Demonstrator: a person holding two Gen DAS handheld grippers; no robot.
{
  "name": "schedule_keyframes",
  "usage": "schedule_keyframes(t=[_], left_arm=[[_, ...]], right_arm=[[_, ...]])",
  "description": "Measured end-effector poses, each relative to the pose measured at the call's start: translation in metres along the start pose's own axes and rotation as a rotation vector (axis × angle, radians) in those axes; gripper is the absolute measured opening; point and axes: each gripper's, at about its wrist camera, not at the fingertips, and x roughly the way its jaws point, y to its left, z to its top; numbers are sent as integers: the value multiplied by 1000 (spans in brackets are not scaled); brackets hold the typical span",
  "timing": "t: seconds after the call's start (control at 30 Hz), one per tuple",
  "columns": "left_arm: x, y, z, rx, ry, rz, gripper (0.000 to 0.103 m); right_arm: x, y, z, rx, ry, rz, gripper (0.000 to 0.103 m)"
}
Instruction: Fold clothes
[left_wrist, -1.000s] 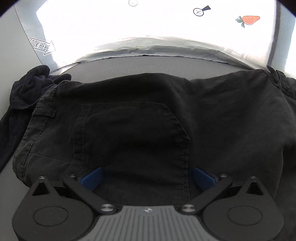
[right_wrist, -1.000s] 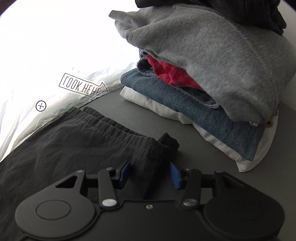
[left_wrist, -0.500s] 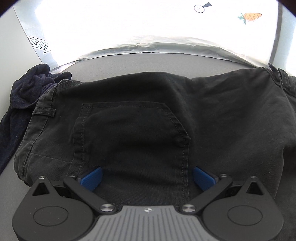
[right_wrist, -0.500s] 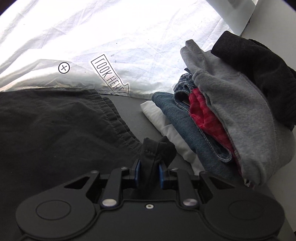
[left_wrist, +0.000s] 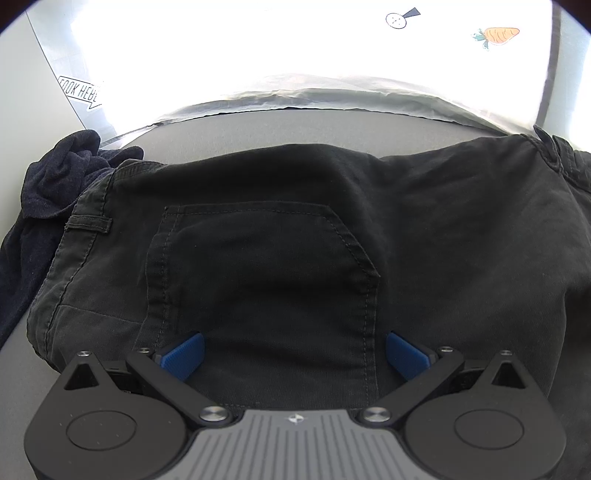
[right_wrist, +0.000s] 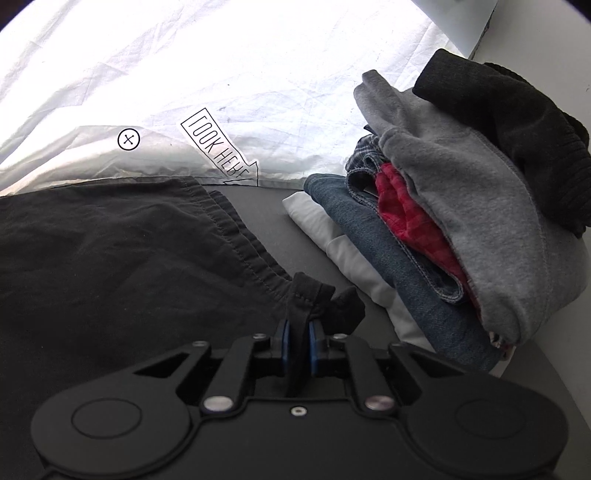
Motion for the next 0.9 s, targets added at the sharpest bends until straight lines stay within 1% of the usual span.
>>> schedule_keyframes(t=[0.07,0.1,0.13,0.17,0.23,0.27,0.3,0.37,0.47,0.5,0.53,0.6,0.67,0.77,0.9], left_arm=[[0,0,0,0,-1,-2,103],[0,0,0,0,-1,-3,103],[0,0,0,0,-1,-3,103],[0,0,0,0,-1,-4,103],[0,1,0,0,-2,-4,103],[1,1,-1,0,-3,-4,103],[1,1,-1,0,-5,-4,103],[1,1,-2,0,-9,-4,103],[1,1,-2,-1,-11,-5,103],[1,1,-2,0,-11,-5,103],[1,1,-2,0,-10,-5,103],[1,2,-2,0,-9,-6,103],[0,2,-1,0,-7,-6,103],[-1,2,-2,-2,-9,-4,103],[-1,1,-3,-3,-15,-1,103]], right_arm=[[-8,-5,10,57,-67,82,7],[-14,-11,16,114,-111,155,6],[-18,-23,20,215,-154,258,6],[-16,-35,22,334,-160,332,6],[-4,-59,23,572,-127,427,8],[3,-65,22,627,-102,420,8],[11,-67,19,627,-70,367,9],[28,-70,9,628,3,319,9],[45,-79,-11,704,72,328,14],[46,-80,-17,712,86,316,16],[47,-82,-22,711,97,301,19],[47,-86,-33,712,115,285,20],[46,-88,-40,703,117,285,17],[40,-89,-40,668,121,279,18],[27,-84,-41,637,120,297,26]])
